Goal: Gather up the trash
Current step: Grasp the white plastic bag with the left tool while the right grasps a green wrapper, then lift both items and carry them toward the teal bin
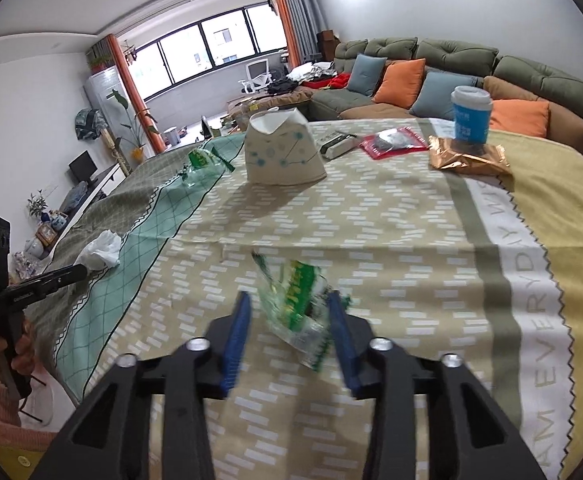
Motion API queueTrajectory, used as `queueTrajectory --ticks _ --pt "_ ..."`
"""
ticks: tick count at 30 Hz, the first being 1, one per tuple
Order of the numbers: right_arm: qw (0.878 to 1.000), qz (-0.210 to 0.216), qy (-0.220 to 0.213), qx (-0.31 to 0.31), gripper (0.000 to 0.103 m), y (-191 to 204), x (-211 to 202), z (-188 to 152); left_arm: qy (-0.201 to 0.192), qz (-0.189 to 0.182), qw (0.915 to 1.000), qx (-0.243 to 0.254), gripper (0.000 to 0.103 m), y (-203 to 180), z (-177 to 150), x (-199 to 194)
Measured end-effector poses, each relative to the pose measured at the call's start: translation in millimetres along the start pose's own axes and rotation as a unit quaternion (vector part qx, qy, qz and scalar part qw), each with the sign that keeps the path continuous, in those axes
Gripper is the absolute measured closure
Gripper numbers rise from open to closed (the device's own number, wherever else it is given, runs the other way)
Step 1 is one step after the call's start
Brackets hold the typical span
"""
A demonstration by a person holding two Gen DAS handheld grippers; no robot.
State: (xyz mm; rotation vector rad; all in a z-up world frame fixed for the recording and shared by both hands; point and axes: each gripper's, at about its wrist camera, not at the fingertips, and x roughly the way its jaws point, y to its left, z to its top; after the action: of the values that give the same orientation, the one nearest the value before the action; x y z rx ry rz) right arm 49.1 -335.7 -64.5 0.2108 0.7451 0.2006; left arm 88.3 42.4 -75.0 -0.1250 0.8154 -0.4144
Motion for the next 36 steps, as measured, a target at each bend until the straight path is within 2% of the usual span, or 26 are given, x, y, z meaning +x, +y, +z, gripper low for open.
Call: queueTrajectory --ticks 2,5,10,36 --pt "1.0 0.003 0.0 0.0 0.078 1.5 2.4 0.0 0.0 -0.001 1.0 -0.001 0.076 0.6 -0.2 -1.1" --pt "1.0 0.013 -0.006 -0.004 0.087 6.5 1.4 1.6 -0.002 -0.002 1.0 -0.001 0.085 0.5 -0.7 -2.9" --pt "0.999 0.031 -0.016 -0.016 0.087 19.7 -1.4 5.8 -0.013 -0.001 0.9999 -0.004 0.09 -0.9 -2.4 -11.2" --pt "0.984 0.153 -0.004 -0.089 0.087 119.4 18.6 9.2 -0.058 0.009 0.998 -0.025 0.091 18.7 -18.9 -67.0"
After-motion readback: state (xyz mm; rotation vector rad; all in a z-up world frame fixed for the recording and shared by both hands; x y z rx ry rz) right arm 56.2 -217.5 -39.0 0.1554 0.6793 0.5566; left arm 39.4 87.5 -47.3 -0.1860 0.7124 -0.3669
